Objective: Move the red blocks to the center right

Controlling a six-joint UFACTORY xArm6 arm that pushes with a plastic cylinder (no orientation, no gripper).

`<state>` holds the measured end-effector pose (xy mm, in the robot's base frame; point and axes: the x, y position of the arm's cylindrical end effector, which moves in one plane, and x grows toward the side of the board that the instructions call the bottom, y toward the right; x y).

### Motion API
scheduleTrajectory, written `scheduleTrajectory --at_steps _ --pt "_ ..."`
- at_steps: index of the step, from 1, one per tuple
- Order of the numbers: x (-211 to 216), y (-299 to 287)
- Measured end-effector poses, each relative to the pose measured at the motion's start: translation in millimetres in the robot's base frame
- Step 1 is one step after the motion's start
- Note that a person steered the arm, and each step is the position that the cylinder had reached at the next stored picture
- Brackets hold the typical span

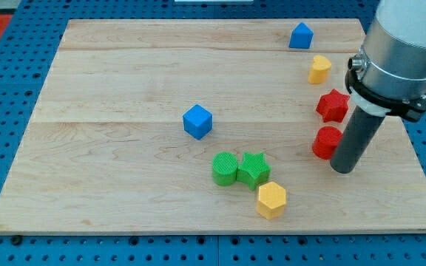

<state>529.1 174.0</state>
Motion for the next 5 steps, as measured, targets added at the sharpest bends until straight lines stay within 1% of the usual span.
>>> scheduleTrajectory --at_steps 1,2,3,4,5 --pt "-2.8 -59.7" --pt "-7.7 -87.9" --pt "-29.1 -66.6" --pt "-36.2 -39.5" --pt "-26.4 -38.5"
